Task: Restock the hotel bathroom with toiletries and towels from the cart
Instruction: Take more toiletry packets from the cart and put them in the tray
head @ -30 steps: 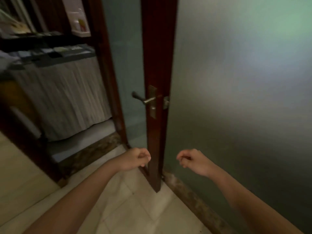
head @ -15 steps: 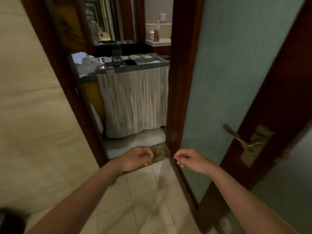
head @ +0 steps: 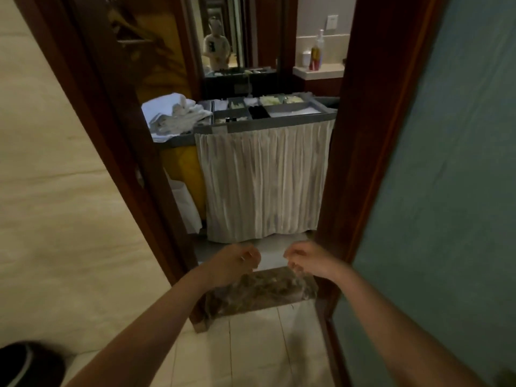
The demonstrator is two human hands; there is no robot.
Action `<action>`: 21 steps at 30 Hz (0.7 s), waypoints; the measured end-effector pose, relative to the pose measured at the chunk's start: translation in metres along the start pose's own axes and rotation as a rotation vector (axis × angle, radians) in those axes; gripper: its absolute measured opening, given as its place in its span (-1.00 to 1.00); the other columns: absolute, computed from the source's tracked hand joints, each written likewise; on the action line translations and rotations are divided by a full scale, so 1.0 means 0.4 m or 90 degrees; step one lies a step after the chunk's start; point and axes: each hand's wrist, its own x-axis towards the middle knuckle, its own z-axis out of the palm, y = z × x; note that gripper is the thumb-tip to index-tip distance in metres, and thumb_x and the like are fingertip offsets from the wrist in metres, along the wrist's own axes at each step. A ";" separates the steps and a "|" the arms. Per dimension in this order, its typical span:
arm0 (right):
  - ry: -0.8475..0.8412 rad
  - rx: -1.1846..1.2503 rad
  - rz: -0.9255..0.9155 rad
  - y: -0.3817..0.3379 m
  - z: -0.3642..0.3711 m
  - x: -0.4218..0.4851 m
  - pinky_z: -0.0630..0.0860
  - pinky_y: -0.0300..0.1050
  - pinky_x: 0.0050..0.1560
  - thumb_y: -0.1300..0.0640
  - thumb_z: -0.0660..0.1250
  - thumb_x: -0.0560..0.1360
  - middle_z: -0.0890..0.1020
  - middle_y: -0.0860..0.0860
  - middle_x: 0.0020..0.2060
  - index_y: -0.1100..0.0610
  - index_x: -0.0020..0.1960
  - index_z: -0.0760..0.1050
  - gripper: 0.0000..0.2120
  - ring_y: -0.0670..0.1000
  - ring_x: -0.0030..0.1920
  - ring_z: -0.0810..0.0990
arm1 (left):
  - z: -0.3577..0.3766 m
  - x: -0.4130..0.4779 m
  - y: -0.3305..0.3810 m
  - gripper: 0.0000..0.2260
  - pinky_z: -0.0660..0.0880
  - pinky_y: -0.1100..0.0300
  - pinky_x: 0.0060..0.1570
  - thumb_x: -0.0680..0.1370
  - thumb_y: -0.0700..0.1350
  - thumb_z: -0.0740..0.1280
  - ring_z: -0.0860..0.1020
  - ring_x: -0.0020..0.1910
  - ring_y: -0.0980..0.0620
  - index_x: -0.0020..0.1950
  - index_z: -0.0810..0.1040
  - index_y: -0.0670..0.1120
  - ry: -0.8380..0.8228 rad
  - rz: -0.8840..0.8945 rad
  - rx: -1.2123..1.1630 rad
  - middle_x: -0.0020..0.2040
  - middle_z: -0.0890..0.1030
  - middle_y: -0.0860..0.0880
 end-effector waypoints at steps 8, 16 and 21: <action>-0.039 -0.024 -0.022 -0.074 -0.142 0.261 0.41 -0.44 -0.38 0.17 0.17 0.59 0.57 0.05 -0.14 0.22 0.13 0.53 -0.78 -0.10 -0.25 0.54 | -0.132 0.238 0.010 -0.87 0.47 0.15 0.03 0.59 -0.23 0.21 0.53 -0.08 0.06 -0.10 0.53 -0.09 0.049 -0.014 -0.005 -0.14 0.53 0.00; -0.086 -0.084 -0.065 -0.154 -0.264 0.551 0.43 -0.39 -0.28 0.16 0.19 0.57 0.61 0.05 -0.13 0.10 -0.07 0.55 -0.83 -0.08 -0.18 0.57 | -0.333 0.505 -0.035 -0.88 0.50 0.37 -0.11 0.56 -0.30 0.25 0.54 -0.12 0.11 -0.04 0.50 -0.09 0.090 0.022 -0.039 -0.13 0.55 0.00; -0.069 -0.101 -0.083 -0.238 -0.341 0.825 0.38 -0.51 -0.41 0.24 0.14 0.59 0.53 0.10 -0.17 0.35 0.10 0.51 -0.76 -0.12 -0.30 0.50 | -0.520 0.748 -0.073 -0.85 0.51 0.12 0.03 0.59 -0.23 0.22 0.58 -0.03 -0.07 0.10 0.52 -0.21 0.120 0.030 0.023 -0.02 0.60 -0.17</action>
